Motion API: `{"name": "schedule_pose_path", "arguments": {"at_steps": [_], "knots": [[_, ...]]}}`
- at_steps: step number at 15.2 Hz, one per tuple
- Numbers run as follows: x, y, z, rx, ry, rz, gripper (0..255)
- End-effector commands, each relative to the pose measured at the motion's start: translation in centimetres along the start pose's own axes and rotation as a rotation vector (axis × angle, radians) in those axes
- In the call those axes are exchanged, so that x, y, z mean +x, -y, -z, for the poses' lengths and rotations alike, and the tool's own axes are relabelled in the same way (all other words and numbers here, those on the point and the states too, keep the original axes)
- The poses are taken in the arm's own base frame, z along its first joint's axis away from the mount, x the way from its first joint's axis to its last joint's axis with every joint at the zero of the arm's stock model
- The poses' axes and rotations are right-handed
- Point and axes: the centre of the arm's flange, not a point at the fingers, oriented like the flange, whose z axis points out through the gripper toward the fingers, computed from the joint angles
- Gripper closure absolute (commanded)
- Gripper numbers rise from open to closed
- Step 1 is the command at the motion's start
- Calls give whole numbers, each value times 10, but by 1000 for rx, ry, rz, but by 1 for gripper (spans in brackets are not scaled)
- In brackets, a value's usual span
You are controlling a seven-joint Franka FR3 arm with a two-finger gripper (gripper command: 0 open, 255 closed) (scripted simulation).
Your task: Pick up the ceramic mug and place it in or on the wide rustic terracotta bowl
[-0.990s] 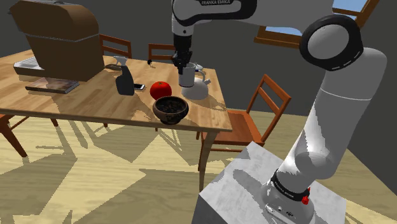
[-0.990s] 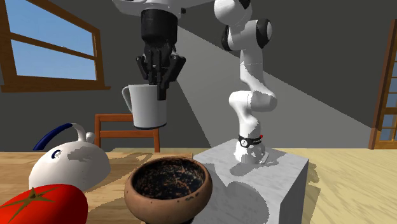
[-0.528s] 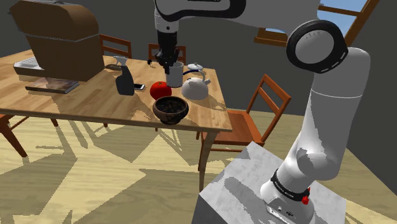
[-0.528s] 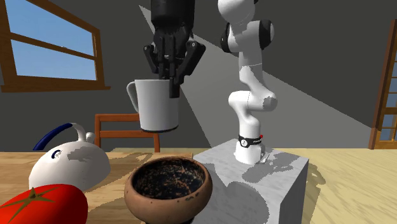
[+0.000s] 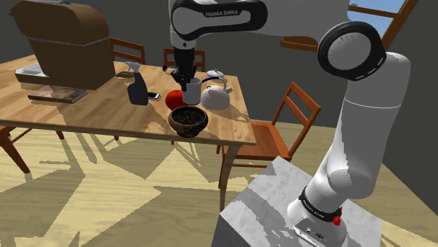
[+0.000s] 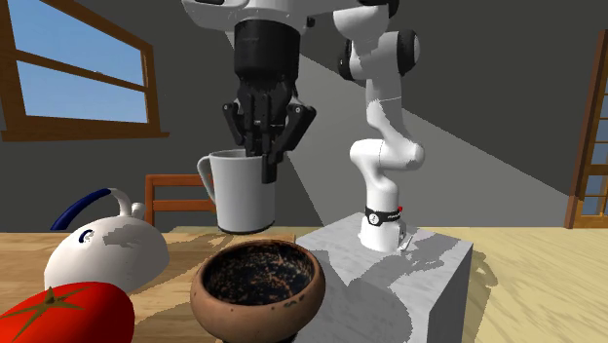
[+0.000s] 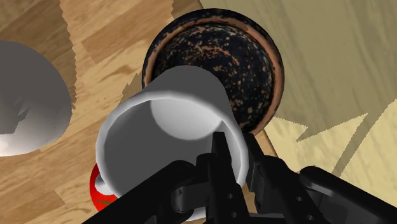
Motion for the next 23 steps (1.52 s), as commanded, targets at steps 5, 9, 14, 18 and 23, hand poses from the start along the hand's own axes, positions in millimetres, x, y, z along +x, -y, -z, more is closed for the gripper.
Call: {"name": "schedule_pose_path", "arguments": {"at_steps": [5, 9, 14, 18, 23], "knots": [[1, 2, -31, 0, -1, 0, 255], [1, 4, -52, 0, -1, 0, 255], [1, 5, -58, 0, -1, 0, 255], [1, 5, -58, 0, -1, 0, 0], [1, 5, -58, 0, -1, 0, 0]]}}
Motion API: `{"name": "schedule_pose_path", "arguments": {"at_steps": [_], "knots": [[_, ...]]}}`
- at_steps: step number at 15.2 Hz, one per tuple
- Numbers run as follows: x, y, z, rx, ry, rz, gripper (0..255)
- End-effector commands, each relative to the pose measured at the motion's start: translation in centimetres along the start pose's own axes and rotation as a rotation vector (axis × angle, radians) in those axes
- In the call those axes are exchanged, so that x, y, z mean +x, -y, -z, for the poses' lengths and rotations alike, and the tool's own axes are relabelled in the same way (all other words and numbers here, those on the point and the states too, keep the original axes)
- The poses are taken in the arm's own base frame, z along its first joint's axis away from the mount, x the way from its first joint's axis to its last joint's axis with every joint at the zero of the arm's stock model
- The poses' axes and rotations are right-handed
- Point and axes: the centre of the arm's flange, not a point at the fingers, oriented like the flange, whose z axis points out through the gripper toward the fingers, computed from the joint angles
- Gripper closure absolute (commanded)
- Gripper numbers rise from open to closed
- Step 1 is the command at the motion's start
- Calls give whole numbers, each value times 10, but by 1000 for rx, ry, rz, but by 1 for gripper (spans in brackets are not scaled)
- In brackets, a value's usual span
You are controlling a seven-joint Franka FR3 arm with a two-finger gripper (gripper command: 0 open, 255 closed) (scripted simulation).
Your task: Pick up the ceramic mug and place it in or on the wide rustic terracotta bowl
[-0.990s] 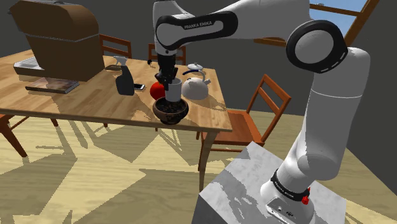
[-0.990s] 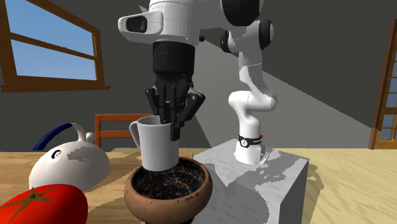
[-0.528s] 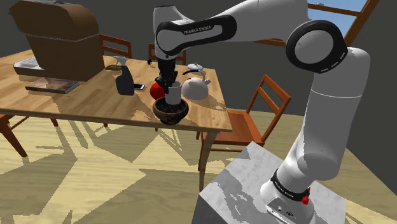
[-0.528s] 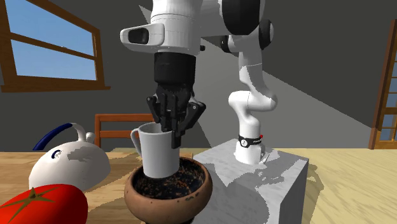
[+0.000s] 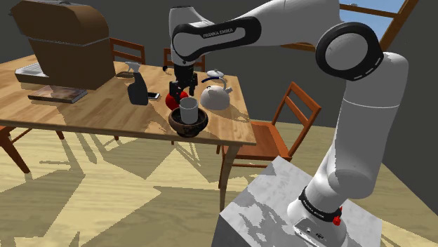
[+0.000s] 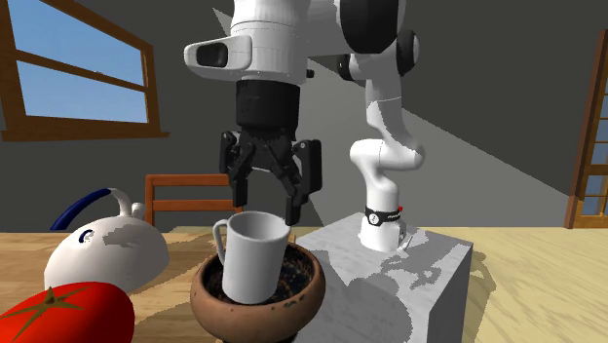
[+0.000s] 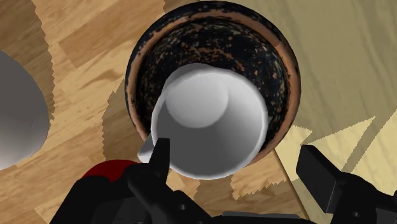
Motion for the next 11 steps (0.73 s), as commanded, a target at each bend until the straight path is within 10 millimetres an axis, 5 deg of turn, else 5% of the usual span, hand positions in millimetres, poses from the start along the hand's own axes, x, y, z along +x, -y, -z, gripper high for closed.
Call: {"name": "schedule_pose_path", "arguments": {"at_steps": [1, 4, 11], "knots": [[0, 0, 13, 0, 0, 0, 0], [0, 0, 50, 0, 0, 0, 0], [0, 0, 50, 0, 0, 0, 0]]}}
